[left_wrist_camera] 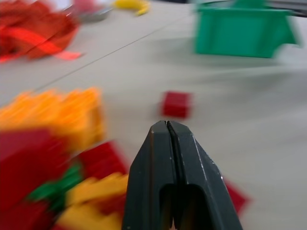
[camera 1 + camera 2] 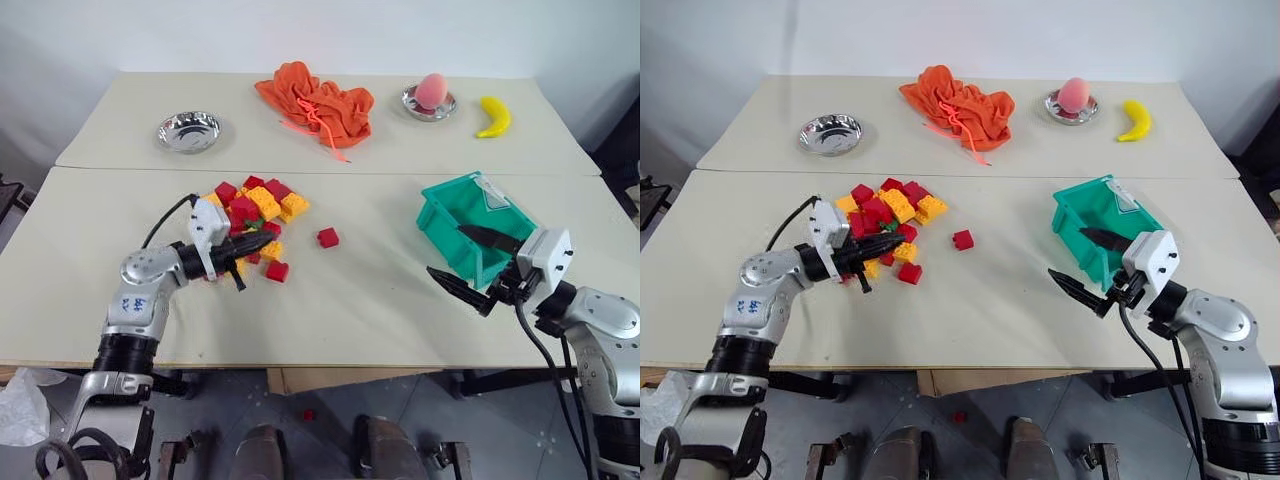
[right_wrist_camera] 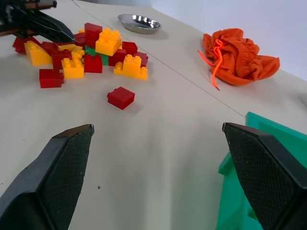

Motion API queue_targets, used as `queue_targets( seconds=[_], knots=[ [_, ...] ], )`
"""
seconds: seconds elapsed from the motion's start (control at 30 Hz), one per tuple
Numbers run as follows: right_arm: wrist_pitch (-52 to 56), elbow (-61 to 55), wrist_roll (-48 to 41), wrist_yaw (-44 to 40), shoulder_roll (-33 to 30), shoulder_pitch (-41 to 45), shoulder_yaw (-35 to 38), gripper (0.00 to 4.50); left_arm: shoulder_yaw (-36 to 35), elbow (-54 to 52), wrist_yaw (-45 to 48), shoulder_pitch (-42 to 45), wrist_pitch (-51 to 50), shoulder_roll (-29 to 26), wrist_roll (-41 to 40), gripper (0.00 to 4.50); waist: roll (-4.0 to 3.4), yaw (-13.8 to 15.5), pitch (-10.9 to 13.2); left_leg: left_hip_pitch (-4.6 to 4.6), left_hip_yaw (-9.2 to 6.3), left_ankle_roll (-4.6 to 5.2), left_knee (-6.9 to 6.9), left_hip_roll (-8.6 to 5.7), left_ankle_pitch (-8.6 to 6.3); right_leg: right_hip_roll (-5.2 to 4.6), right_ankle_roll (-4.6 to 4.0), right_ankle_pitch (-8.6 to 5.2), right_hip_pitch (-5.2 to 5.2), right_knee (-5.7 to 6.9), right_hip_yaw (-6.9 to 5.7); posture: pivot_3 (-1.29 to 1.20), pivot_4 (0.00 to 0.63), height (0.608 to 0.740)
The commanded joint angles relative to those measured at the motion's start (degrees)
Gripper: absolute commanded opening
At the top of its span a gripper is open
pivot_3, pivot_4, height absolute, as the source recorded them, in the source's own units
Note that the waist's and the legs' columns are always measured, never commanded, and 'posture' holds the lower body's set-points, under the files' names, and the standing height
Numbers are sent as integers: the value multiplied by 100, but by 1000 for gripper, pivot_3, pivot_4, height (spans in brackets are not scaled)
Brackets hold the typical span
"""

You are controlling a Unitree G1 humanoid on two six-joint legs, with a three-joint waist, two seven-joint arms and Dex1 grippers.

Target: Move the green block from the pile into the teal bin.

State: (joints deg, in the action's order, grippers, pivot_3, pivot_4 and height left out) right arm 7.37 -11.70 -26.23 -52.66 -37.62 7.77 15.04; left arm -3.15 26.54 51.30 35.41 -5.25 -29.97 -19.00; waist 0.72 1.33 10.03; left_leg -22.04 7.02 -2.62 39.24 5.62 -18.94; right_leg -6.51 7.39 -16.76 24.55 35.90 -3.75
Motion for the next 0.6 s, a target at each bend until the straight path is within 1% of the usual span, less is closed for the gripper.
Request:
queue_targets(
  seconds=[0.03, 0.17, 0.3, 0.43, 0.6],
  knots=[
    [-146, -240, -84, 169, 70, -16, 152, 4500, -417, 1006, -715, 500, 13, 43, 113, 15, 1, 8, 1, 0, -1, 0, -1, 0, 0, 0, 0, 0, 0, 0, 0, 0, 150, 740],
    [-180, -307, -45, 241, 188, -42, 3, 4500, -766, 1721, -1503, 897, 461, 179, 209, 15, 2, 5, 0, -1, -1, 0, 0, -2, 0, -1, 2, 1, -2, -1, -1, 0, 150, 740],
    [-209, -300, -17, 262, 236, -40, -75, 4500, -921, 1944, -1745, 1038, 779, 281, 253, 15, 3, 5, 0, -1, 0, 0, 0, -2, 0, -1, 3, 1, -2, -1, -2, 0, 150, 740],
    [-234, -250, -11, 249, 255, -7, -107, 4500, -512, 2026, -1254, 1122, 1008, 377, 560, 15, 3, 10, 0, -1, 1, 0, 0, -2, 1, 0, 3, 2, -2, -2, -2, 0, 150, 740],
    [-213, -280, -9, 280, 308, 48, -180, 4500, 63, 2586, -599, 1631, 1162, 701, 1008, 15, 4, 70, 1, -2, -1, 1, 5, -7, 1, -1, 7, 4, -8, -6, -4, 0, 150, 740]
  ],
)
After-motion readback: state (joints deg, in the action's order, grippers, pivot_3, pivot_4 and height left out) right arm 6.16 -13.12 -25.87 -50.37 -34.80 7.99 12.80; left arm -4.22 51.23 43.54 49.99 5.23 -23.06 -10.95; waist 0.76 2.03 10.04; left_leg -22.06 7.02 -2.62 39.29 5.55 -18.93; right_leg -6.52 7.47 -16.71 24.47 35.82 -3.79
